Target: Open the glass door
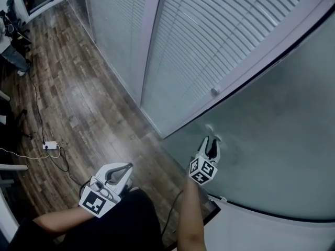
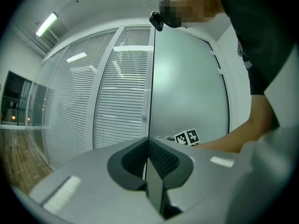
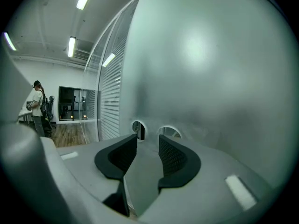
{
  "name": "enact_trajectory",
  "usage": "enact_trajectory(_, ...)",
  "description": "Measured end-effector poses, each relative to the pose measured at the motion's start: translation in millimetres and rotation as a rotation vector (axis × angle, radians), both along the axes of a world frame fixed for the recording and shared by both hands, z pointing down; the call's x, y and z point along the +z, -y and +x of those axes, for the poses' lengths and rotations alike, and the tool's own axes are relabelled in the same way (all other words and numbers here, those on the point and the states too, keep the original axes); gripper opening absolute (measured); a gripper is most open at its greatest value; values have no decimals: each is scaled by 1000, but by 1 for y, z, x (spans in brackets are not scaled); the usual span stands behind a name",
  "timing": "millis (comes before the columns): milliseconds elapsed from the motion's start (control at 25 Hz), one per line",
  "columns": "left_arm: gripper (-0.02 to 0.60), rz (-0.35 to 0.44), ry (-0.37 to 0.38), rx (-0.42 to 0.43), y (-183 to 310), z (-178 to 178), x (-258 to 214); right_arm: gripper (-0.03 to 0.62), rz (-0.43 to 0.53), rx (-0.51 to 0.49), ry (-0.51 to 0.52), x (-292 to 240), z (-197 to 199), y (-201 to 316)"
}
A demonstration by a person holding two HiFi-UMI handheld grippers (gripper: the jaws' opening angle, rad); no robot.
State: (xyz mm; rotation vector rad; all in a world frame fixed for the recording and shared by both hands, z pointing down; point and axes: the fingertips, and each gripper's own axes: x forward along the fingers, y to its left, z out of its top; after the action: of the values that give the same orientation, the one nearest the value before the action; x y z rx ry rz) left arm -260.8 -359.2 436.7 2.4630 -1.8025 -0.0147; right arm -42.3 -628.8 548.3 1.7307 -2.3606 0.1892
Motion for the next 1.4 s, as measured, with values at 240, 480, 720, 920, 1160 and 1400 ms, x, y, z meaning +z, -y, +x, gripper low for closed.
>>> enact_trajectory(240, 0, -18, -2, -32, 1, -7, 7, 150, -16, 11, -5, 10, 2, 14)
enact_trajectory(480, -1, -45, 1, -42, -1, -12, 10, 146, -11, 10, -1, 5, -2, 24)
enact_trajectory(720, 0, -56, 5, -73, 0, -19, 8, 137, -3, 13, -2, 4, -5, 33)
enact_trajectory(920, -2, -57, 2, -82, 1, -21, 10, 129, 21, 27, 17, 5, 0, 34)
enact_trajectory(1160, 0, -68, -21, -77, 2, -21, 9, 120, 0, 21, 58, 3, -2, 33)
enact_trajectory(1400, -1, -67, -46, -35, 3, -13, 3, 114, 2, 23, 58, -9, -1, 26)
